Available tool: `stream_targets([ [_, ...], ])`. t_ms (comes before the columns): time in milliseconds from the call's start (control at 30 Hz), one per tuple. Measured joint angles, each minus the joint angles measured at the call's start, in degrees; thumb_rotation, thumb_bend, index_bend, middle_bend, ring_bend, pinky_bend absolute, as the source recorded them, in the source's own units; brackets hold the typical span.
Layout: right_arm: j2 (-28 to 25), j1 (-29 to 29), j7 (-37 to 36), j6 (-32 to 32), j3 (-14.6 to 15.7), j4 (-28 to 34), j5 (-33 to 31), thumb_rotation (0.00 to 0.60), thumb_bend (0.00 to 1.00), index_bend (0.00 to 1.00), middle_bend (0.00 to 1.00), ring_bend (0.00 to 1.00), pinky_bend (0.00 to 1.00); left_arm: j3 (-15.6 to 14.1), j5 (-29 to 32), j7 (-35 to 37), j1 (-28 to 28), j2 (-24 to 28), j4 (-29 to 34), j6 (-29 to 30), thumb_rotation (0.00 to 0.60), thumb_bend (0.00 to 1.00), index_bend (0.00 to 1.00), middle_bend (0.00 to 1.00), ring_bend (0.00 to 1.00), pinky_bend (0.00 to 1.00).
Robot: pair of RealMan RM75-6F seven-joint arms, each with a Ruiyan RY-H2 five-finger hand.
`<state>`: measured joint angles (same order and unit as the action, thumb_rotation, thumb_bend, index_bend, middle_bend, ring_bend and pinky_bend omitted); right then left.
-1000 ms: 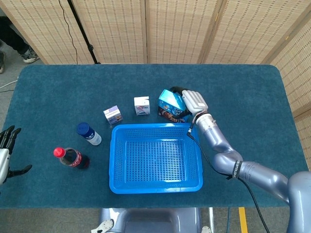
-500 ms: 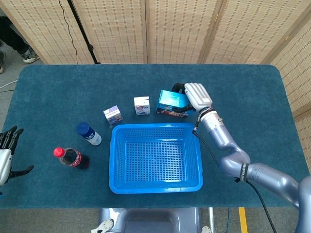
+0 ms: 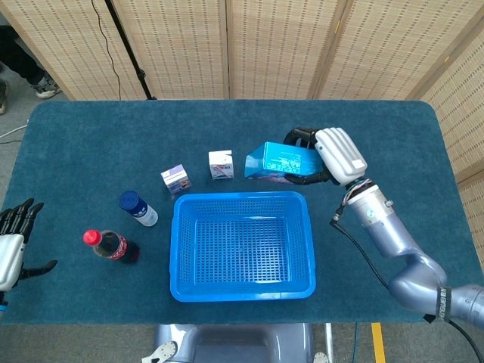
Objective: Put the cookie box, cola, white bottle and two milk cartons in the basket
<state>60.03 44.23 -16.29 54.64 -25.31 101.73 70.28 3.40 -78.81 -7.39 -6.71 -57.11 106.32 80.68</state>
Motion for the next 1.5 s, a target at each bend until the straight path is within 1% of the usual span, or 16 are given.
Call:
stream_targets([
  [133, -1.68, -0.40, 0.15, -0.75, 0.41, 4.69, 0.41, 0.600, 0.45, 0.58, 0.64, 0.62, 0.51, -0.21, -0.37, -0.34, 0.06, -0.09, 0.27, 0.18, 0.600, 0.07, 0.00, 0.00, 0.00, 0.00],
  [233, -1.22, 0.37, 1.72, -1.90, 1.16, 5.42, 0.17, 0.600, 0.45, 0.58, 0.64, 0.62, 0.51, -0.29, -0.45, -0.46, 0.05, -0.12, 0.29, 0.16, 0.600, 0.07, 0.00, 0.00, 0.00, 0.00],
  [400, 2.21, 2.84, 6.18, -4.20, 3.13, 4.29, -1.45, 0.600, 0.45, 0.58, 0.64, 0.62, 0.51, -0.24, -0.48, 0.14, 0.15, 0.07, 0.26, 0.38, 0.600, 0.07, 0.00, 0.00, 0.00, 0.00],
  [533, 5.17, 4.87, 9.68, -6.05, 4.69, 2.39, -4.63, 0.600, 0.45, 0.58, 0.64, 0.62, 0.51, -0.12, -0.41, 1.18, 0.25, 0.43, 0.09, 0.51, 0.600, 0.07, 0.00, 0.00, 0.00, 0.00],
  [633, 5.82, 5.85, 11.18, -7.45, 5.51, 1.93, -6.38, 0.600, 0.45, 0.59, 0.64, 0.62, 0.51, -0.03, -0.23, 1.61, 0.24, 0.58, -0.12, 0.41, 0.600, 0.07, 0.00, 0.00, 0.00, 0.00],
  [867, 6.24, 7.08, 15.01, -8.92, 7.49, 1.22, -7.93, 0.600, 0.45, 0.58, 0.63, 0.61, 0.51, 0.09, 0.19, 1.77, -0.15, 0.62, -0.36, -0.34, 0.600, 0.07, 0.00, 0.00, 0.00, 0.00],
  [933, 6.61, 7.35, 16.39, -8.99, 8.16, 0.78, -7.96, 0.600, 0.45, 0.56, 0.60, 0.58, 0.51, 0.08, 0.20, 1.56, -0.22, 0.57, -0.34, -0.43, 0.600, 0.07, 0.00, 0.00, 0.00, 0.00],
  [1033, 7.57, 7.65, 17.60, -9.22, 9.33, -0.72, -7.43, 0.600, 0.45, 0.50, 0.50, 0.48, 0.46, -0.10, -0.06, 1.37, -0.24, 0.55, -0.21, -0.50, 0.600, 0.07, 0.00, 0.00, 0.00, 0.00],
  [1100, 8.36, 7.70, 17.78, -9.28, 9.89, -2.09, -6.83, 0.600, 0.44, 0.45, 0.42, 0.40, 0.41, -0.19, -0.18, 1.40, -0.16, 0.56, -0.12, -0.36, 0.600, 0.07, 0.00, 0.00, 0.00, 0.00],
  [1133, 8.93, 7.69, 17.93, -9.18, 10.29, -3.17, -6.26, 0.600, 0.44, 0.43, 0.40, 0.38, 0.39, -0.21, -0.22, 1.44, -0.11, 0.59, -0.08, -0.26, 0.600, 0.07, 0.00, 0.00, 0.00, 0.00],
  [1167, 9.39, 7.64, 18.10, -9.00, 10.59, -4.01, -5.73, 0.600, 0.40, 0.41, 0.37, 0.35, 0.37, -0.23, -0.26, 1.47, -0.07, 0.61, -0.06, -0.20, 0.600, 0.07, 0.00, 0.00, 0.00, 0.00],
  [1233, 10.49, 7.35, 18.68, -7.90, 11.21, -5.82, -4.56, 0.600, 0.26, 0.36, 0.31, 0.30, 0.30, -0.29, -0.35, 1.49, -0.02, 0.62, -0.04, -0.13, 0.600, 0.07, 0.00, 0.00, 0.00, 0.00],
  [1267, 10.91, 7.14, 18.85, -7.27, 11.45, -6.26, -4.23, 0.600, 0.17, 0.32, 0.26, 0.27, 0.25, -0.31, -0.39, 1.47, -0.02, 0.62, -0.04, -0.14, 0.600, 0.07, 0.00, 0.00, 0.00, 0.00],
  [1300, 11.22, 6.92, 19.08, -6.67, 11.68, -6.52, -3.90, 0.600, 0.10, 0.28, 0.22, 0.23, 0.21, -0.34, -0.43, 1.43, -0.03, 0.61, -0.03, -0.15, 0.600, 0.07, 0.00, 0.00, 0.00, 0.00],
  [1400, 11.48, 6.35, 20.54, -5.34, 12.26, -6.79, -3.12, 0.600, 0.00, 0.20, 0.12, 0.14, 0.15, -0.47, -0.68, 1.32, -0.09, 0.59, 0.00, -0.28, 0.600, 0.07, 0.00, 0.00, 0.00, 0.00],
  [1500, 11.08, 5.61, 21.96, -3.89, 12.57, -5.62, -2.93, 0.600, 0.00, 0.16, 0.07, 0.08, 0.13, -0.60, -0.98, 1.42, -0.12, 0.62, 0.02, -0.34, 0.600, 0.07, 0.00, 0.00, 0.00, 0.00],
])
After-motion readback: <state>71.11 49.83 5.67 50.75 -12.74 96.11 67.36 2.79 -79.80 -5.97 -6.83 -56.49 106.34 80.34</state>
